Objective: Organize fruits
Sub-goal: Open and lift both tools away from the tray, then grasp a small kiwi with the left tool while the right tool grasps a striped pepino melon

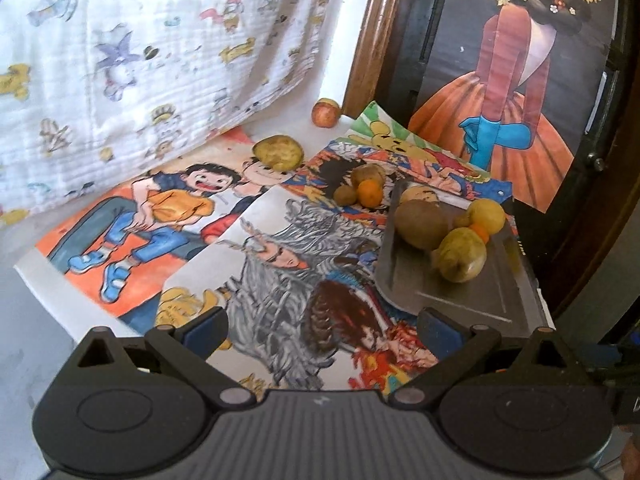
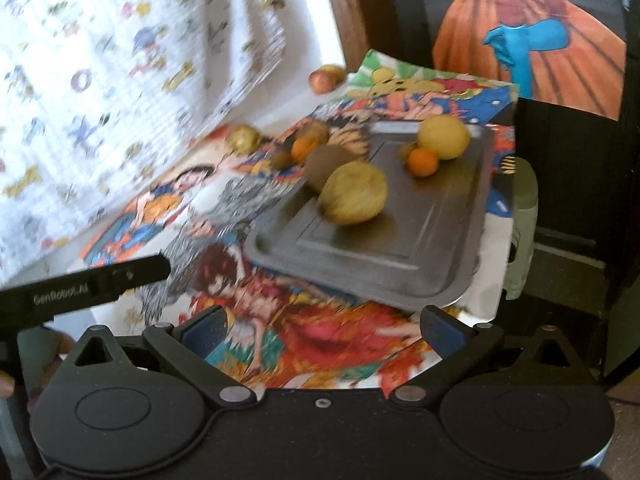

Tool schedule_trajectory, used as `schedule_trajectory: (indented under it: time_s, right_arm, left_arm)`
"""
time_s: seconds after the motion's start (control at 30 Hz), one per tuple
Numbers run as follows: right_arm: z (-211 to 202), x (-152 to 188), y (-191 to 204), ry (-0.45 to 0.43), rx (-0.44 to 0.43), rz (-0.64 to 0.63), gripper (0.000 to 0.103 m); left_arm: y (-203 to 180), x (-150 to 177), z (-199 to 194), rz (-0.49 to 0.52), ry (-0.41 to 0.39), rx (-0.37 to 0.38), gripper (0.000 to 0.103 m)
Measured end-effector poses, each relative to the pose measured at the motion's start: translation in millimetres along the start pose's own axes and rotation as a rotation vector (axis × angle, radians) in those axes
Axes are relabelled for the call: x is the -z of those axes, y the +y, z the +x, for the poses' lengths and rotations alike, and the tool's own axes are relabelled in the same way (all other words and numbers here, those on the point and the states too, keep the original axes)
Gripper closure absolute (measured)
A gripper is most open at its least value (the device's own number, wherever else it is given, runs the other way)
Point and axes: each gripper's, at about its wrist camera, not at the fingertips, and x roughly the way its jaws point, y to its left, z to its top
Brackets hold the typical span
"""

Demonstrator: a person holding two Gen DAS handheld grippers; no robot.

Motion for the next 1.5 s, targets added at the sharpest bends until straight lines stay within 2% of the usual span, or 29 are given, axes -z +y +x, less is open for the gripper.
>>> schedule_trajectory:
  time_s: [0.3, 0.53, 0.7, 0.97, 1.17, 1.27, 1.37, 1.5]
  right_arm:
    - [8.4, 9.9, 33.8, 0.07, -0.022, -0.094, 0.001]
    - [7.4, 3.1, 48.1, 0.064, -0.025, -0.134, 0.001]
    - [5.7, -15.3, 64.0, 0.031, -0.044, -0.171, 0.001]
    - [-3.5, -79.0, 91.0, -0.116, -0.082, -0.275, 0.001]
    - [5.3, -125.3, 99.3, -0.212, -0.06, -0.469, 0.001]
    - [19.3, -156.8, 93.0, -0.196, -0.05, -0.477, 0.001]
    - [45.6, -197.4, 78.2, -0.121, -0.076, -0.38, 0.001]
    - [95.5, -235.6, 57.1, -0.01, -0.081, -0.28, 0.001]
  left_arm:
    - [17.0, 12.3, -12.0, -0.03, 0.013, -0.023, 0.001]
    - [30.2, 14.5, -16.0, -0.053, 0.017, -0.048, 0.001]
    - [43.5, 5.9, -17.6, -0.061, 0.0, -0.067, 0.001]
    - [71.6, -32.3, -16.6, -0.046, -0.067, -0.156, 0.001]
    - [80.5, -59.5, -3.7, 0.002, -0.115, -0.157, 0.001]
    - [78.1, -70.3, 10.9, 0.029, -0.124, -0.13, 0.001]
    - [70.2, -82.1, 32.1, 0.069, -0.122, -0.084, 0.001]
    - [57.3, -94.6, 61.7, 0.144, -0.128, -0.016, 0.0]
